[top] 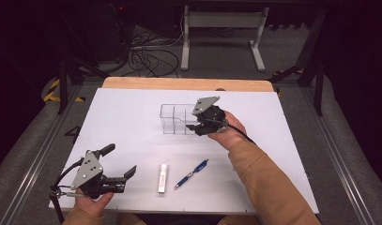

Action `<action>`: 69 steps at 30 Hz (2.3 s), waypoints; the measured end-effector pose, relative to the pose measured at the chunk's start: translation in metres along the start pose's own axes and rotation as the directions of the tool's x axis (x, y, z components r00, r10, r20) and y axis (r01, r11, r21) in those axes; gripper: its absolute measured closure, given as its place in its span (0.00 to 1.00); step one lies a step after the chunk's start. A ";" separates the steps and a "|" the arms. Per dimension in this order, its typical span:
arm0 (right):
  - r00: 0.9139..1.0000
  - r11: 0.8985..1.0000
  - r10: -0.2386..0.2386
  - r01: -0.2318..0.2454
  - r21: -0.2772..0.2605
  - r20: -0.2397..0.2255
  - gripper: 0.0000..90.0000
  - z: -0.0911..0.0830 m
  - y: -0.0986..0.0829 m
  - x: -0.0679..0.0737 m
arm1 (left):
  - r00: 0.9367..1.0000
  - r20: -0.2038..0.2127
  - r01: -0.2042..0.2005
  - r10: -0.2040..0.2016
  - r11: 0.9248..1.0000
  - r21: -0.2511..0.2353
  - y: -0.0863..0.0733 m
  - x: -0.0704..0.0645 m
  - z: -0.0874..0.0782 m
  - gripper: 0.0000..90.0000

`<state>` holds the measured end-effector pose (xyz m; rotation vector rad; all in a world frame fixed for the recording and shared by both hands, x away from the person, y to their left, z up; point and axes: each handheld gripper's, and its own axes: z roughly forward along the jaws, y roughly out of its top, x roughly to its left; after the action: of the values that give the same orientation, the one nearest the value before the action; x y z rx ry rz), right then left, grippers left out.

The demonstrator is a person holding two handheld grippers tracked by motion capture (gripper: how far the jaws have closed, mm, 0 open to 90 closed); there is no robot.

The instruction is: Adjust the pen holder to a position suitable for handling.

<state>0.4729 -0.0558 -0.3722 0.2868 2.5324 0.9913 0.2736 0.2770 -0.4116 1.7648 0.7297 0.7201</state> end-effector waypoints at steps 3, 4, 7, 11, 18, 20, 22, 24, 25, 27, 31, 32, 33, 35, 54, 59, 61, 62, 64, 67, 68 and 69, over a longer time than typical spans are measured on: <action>1.000 1.000 0.004 -0.004 0.021 -0.004 0.53 0.005 0.001 -0.002 | 1.000 -0.001 0.004 -0.004 1.000 -0.001 0.000 0.000 0.000 0.06; 1.000 1.000 0.013 -0.013 0.028 -0.007 0.54 0.007 0.001 -0.003 | 1.000 -0.001 0.005 -0.005 1.000 -0.001 0.000 0.000 0.000 0.06; 0.999 0.997 0.035 -0.034 0.065 -0.018 0.55 0.012 0.001 -0.005 | 1.000 0.001 0.007 -0.007 1.000 0.002 -0.001 0.000 0.000 0.06; 0.998 0.993 0.045 -0.041 0.108 -0.037 0.58 0.020 0.003 -0.007 | 1.000 0.000 0.001 -0.001 1.000 0.003 -0.001 0.000 0.001 0.06; 0.996 0.989 0.044 -0.033 0.146 -0.072 0.62 0.032 0.003 -0.009 | 1.000 0.002 0.006 -0.006 1.000 0.005 -0.001 0.000 0.001 0.06; 0.996 0.988 0.049 -0.037 0.148 -0.077 0.63 0.036 0.003 -0.009 | 1.000 0.001 0.006 -0.006 1.000 0.005 -0.001 0.000 0.001 0.06; 0.996 0.988 0.048 -0.035 0.154 -0.081 0.63 0.038 0.003 -0.009 | 1.000 0.001 0.004 -0.004 1.000 0.003 -0.001 0.000 0.001 0.06; 0.996 0.985 0.038 -0.023 0.172 -0.084 0.65 0.042 0.004 -0.008 | 1.000 0.000 0.002 -0.002 1.000 0.003 -0.001 0.000 0.001 0.06; 0.996 0.984 0.036 -0.022 0.176 -0.081 0.65 0.043 0.004 -0.007 | 1.000 0.000 0.002 -0.002 1.000 0.003 -0.001 0.000 0.001 0.06; 0.996 0.983 0.028 -0.013 0.184 -0.079 0.66 0.045 0.005 -0.006 | 1.000 0.000 0.003 -0.003 1.000 0.004 -0.001 0.000 0.001 0.06; 0.997 0.979 0.023 -0.007 0.204 -0.074 0.67 0.049 0.006 -0.005 | 1.000 0.001 -0.002 0.002 1.000 0.005 -0.001 0.000 0.001 0.06; 0.997 0.977 0.025 -0.008 0.212 -0.076 0.67 0.051 0.005 -0.005 | 1.000 0.001 -0.002 0.002 1.000 0.004 -0.001 0.000 0.002 0.06; 0.997 0.977 0.018 -0.002 0.214 -0.073 0.68 0.052 0.005 -0.004 | 1.000 0.001 -0.001 0.001 1.000 0.005 -0.001 0.000 0.001 0.06; 0.998 0.975 0.005 0.009 0.221 -0.061 0.68 0.052 0.005 -0.002 | 1.000 0.001 -0.002 0.002 1.000 0.005 -0.001 0.000 0.001 0.06; 0.983 0.957 -0.144 0.169 0.237 -0.118 0.96 0.046 0.008 0.007 | 1.000 0.003 0.011 -0.011 1.000 0.013 -0.002 0.000 0.002 0.06; 0.976 0.955 -0.159 0.189 0.229 -0.146 0.98 0.042 0.010 0.009 | 1.000 0.002 0.012 -0.012 1.000 0.012 -0.002 0.000 0.003 0.06; 0.974 0.958 -0.160 0.193 0.213 -0.162 0.98 0.038 0.011 0.010 | 1.000 0.002 0.012 -0.012 1.000 0.012 -0.002 0.000 0.002 0.06; 0.972 0.959 -0.160 0.195 0.204 -0.175 0.98 0.033 0.012 0.011 | 1.000 0.001 0.011 -0.011 1.000 0.009 -0.002 0.000 0.002 0.06; 0.966 0.961 -0.169 0.206 0.186 -0.197 0.98 0.025 0.012 0.011 | 1.000 -0.001 0.005 -0.005 1.000 0.009 -0.002 0.001 0.002 0.06; 0.958 0.960 -0.166 0.211 0.182 -0.234 0.98 0.015 0.009 0.011 | 1.000 0.002 0.013 -0.013 1.000 0.013 -0.002 0.000 0.002 0.06; 0.956 0.960 -0.165 0.213 0.185 -0.241 0.98 0.013 0.008 0.012 | 1.000 0.003 0.010 -0.010 1.000 0.013 -0.002 0.000 0.003 0.06; 0.953 0.957 -0.166 0.218 0.191 -0.254 0.98 0.010 0.006 0.012 | 1.000 0.004 0.009 -0.009 1.000 0.013 -0.002 0.000 0.003 0.06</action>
<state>0.4666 -0.0411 -0.3779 -0.0232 2.8243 0.7100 0.2752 0.2755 -0.4139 1.7735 0.7403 0.7072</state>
